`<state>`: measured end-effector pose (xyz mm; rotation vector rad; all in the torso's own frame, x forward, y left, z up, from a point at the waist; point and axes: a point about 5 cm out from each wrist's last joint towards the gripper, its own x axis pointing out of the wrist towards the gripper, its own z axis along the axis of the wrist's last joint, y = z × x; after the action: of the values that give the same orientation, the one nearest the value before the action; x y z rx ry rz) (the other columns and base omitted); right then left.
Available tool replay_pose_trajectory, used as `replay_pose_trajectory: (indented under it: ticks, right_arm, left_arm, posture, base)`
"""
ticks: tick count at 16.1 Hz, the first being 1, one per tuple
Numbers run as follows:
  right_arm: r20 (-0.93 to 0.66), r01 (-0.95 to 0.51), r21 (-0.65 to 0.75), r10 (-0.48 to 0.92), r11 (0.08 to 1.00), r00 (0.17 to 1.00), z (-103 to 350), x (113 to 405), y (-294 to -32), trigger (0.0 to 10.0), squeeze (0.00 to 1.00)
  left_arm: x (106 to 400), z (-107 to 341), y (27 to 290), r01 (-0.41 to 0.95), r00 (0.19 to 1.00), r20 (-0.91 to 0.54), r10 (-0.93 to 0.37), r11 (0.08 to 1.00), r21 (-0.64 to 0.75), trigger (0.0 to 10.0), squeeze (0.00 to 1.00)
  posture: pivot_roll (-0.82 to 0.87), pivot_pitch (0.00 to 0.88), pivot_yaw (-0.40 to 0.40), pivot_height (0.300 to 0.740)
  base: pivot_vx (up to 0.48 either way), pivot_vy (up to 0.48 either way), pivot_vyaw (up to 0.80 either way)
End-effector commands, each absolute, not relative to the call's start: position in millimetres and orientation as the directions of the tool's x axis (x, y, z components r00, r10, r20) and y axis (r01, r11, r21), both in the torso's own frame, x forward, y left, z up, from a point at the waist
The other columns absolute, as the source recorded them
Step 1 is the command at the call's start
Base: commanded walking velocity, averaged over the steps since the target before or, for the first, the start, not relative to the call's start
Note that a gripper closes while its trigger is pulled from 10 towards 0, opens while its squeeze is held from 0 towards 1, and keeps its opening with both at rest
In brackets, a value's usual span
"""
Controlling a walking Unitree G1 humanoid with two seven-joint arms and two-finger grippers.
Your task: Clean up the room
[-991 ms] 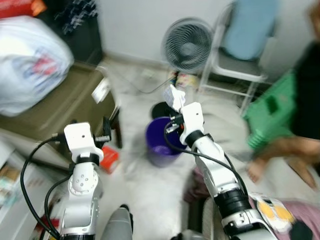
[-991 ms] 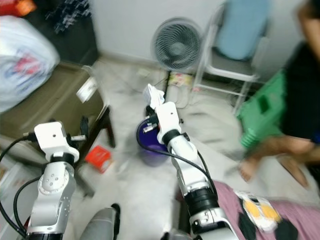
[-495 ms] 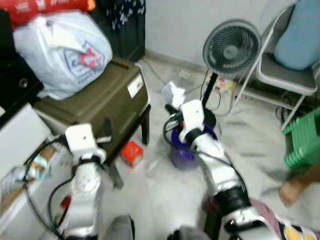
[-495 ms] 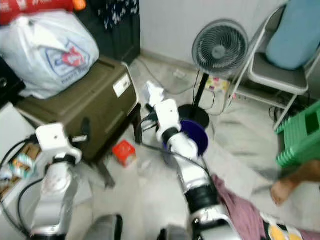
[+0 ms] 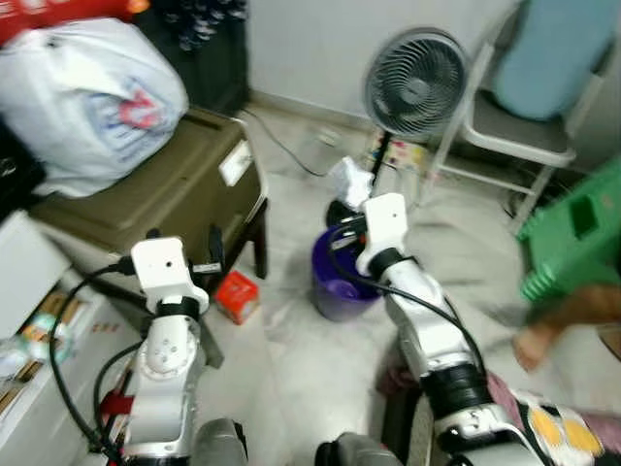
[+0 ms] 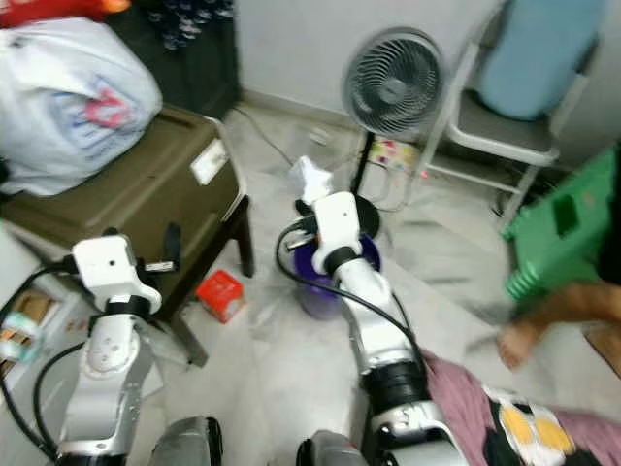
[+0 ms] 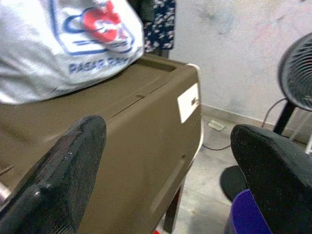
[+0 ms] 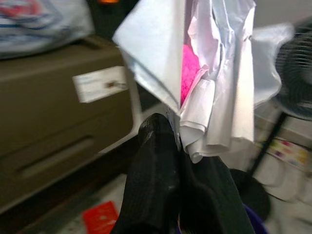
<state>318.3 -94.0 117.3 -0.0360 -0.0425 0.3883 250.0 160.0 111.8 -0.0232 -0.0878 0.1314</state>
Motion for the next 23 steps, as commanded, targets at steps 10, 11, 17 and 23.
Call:
replay_pose_trajectory:
  ticks: [10, 11, 17, 23]
  right_arm:
    - [-0.021, -0.142, -0.094, 0.141, 0.985, 0.99, 103.4, 289.5, -150.8, 10.0, 0.0]
    - [-0.021, -0.145, -0.096, 0.143, 0.985, 0.989, 103.4, 289.7, -150.5, 10.0, 0.0]
    - [-0.009, -0.187, -0.118, 0.187, 0.975, 0.982, 106.2, 290.1, -142.7, 10.0, 0.0]
    - [-0.011, -0.189, -0.116, 0.189, 0.975, 0.982, 106.0, 291.1, -141.9, 10.0, 0.0]
  left_arm:
    - [220.5, 99.2, 182.6, -0.193, 0.981, 0.032, 0.193, 0.981, 0.006, 10.0, 0.0]
    - [221.2, 99.3, 182.3, -0.192, 0.981, 0.033, 0.191, 0.981, 0.005, 10.0, 0.0]
    - [225.1, 100.7, 180.1, -0.17, 0.984, 0.044, 0.17, 0.985, 0.003, 10.0, 0.0]
    - [227.7, 102.6, 177.8, -0.152, 0.987, 0.052, 0.152, 0.988, 0.0, 10.0, 0.0]
  posture:
    - [-0.02, 0.089, -0.089, 0.74]
    - [-0.02, 0.087, -0.089, 0.74]
    - [-0.02, 0.078, -0.09, 0.74]
    - [-0.02, 0.083, -0.088, 0.74]
  base:
    - [0.0, 0.0, -0.13]
    - [0.0, 0.0, -0.8]
    - [0.0, 0.0, -0.4]
    - [0.171, 0.0, 0.0]
